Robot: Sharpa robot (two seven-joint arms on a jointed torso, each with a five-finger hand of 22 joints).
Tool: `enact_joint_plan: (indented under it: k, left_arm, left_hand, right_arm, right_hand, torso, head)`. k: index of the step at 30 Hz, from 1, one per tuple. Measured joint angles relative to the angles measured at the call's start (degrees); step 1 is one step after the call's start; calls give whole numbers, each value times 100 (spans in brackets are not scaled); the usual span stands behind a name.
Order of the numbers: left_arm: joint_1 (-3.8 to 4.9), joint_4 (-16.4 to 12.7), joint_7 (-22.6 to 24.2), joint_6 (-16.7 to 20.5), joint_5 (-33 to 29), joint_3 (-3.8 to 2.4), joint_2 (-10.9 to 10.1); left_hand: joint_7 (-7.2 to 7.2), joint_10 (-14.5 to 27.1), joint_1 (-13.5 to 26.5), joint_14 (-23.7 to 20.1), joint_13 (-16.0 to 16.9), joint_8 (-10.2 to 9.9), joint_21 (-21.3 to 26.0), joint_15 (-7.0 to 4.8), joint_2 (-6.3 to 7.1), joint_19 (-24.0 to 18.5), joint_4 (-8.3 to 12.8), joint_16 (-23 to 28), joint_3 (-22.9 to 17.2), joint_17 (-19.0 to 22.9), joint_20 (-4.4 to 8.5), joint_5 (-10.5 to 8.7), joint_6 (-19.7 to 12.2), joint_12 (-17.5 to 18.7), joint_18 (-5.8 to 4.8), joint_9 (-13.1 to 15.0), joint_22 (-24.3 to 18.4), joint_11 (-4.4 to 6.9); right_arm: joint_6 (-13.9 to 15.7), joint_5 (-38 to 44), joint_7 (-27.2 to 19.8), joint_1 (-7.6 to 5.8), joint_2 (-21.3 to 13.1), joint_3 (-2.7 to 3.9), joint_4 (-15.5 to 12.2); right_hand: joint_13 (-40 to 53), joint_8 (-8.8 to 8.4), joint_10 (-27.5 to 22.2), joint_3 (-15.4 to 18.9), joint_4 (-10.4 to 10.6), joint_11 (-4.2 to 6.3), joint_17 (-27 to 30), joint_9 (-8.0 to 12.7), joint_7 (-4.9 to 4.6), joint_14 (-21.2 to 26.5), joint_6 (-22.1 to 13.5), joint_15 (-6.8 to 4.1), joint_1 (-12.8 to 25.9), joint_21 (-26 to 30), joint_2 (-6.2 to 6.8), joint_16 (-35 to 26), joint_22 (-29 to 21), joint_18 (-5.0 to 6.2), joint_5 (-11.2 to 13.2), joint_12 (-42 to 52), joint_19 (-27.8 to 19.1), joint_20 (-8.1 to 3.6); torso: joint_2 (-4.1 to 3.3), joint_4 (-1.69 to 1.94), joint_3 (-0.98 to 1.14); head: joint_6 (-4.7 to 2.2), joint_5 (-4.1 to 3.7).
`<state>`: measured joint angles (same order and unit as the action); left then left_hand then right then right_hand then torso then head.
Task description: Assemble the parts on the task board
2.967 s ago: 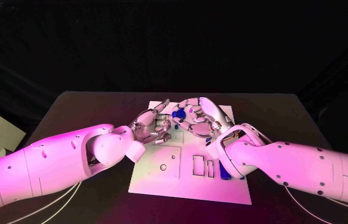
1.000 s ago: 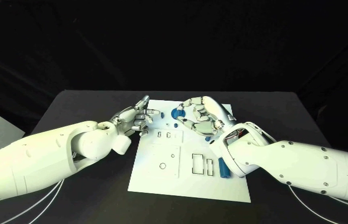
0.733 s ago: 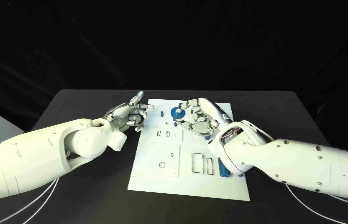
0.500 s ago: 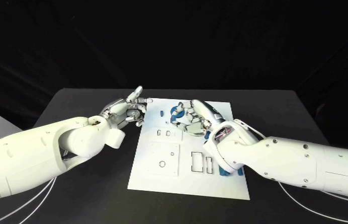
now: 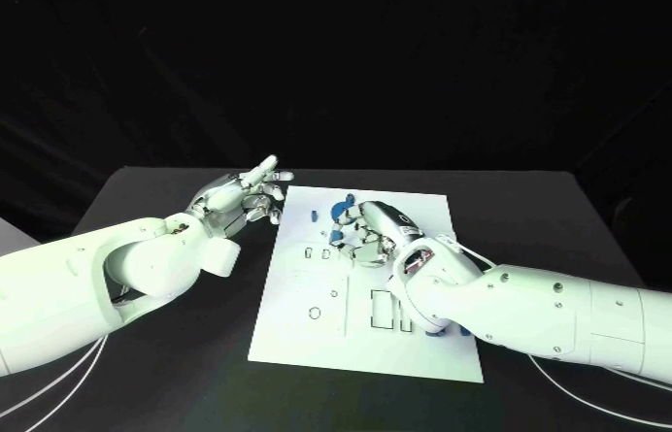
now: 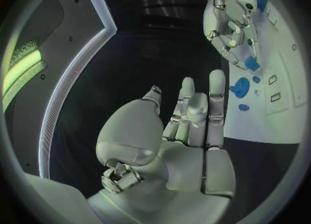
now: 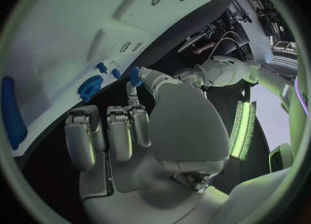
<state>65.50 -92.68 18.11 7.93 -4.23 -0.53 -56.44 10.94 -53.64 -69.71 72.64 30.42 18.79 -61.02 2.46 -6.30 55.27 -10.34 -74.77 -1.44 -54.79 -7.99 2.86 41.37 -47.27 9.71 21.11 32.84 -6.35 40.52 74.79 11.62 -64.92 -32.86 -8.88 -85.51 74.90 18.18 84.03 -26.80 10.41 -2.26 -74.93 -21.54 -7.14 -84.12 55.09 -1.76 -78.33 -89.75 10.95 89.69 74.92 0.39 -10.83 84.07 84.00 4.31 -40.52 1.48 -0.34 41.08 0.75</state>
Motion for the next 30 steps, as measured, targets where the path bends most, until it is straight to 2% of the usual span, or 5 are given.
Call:
enact_joint_plan:
  k: [11, 28, 30]
  left_arm:
    - [10, 1, 81, 52, -24, -4, -11]
    - [12, 22, 92, 58, -28, -4, 0]
    - [13, 24, 92, 58, -28, -4, 3]
  left_hand:
    - [0, 0, -27, -58, -35, 33, 55, 1, 27, 0, 16, 75, -16, 149, 0, 0, 0, 2, -1, -11, -39, 0]
    - [0, -1, -27, -58, -54, 33, 78, 1, 27, 1, 16, 101, -16, 154, 0, 0, 0, 2, -1, -17, -59, 0]
    - [0, -1, -27, -58, -54, 33, 78, 1, 27, 1, 16, 101, -16, 154, 0, 0, 0, 2, -1, -17, -59, 0]
  right_arm:
    - [-55, 215, 189, 110, 104, -17, 81]
    - [-267, 582, 606, 137, 132, -27, 60]
    - [-296, 612, 645, 137, 143, -27, 59]
  right_hand:
    - [4, 0, 0, 0, 0, 0, 1, -5, 0, 0, -1, 0, 0, 0, 0, 0, 3, 0, 6, 24, 0, 0]
    - [3, -2, 0, 16, -15, 0, 2, -7, 20, 0, 20, 0, 25, 0, 25, 0, 1, 0, 7, 23, 0, 0]
    - [3, -2, 0, 16, -15, 0, 2, -7, 20, 0, 20, 0, 60, 0, 60, 0, 1, 0, 7, 23, 0, 0]
  torso:
    - [-1, -5, 7]
    - [2, -8, 10]
    - [4, -8, 9]
  head:
    - [52, 31]
    - [95, 38]
    - [99, 35]
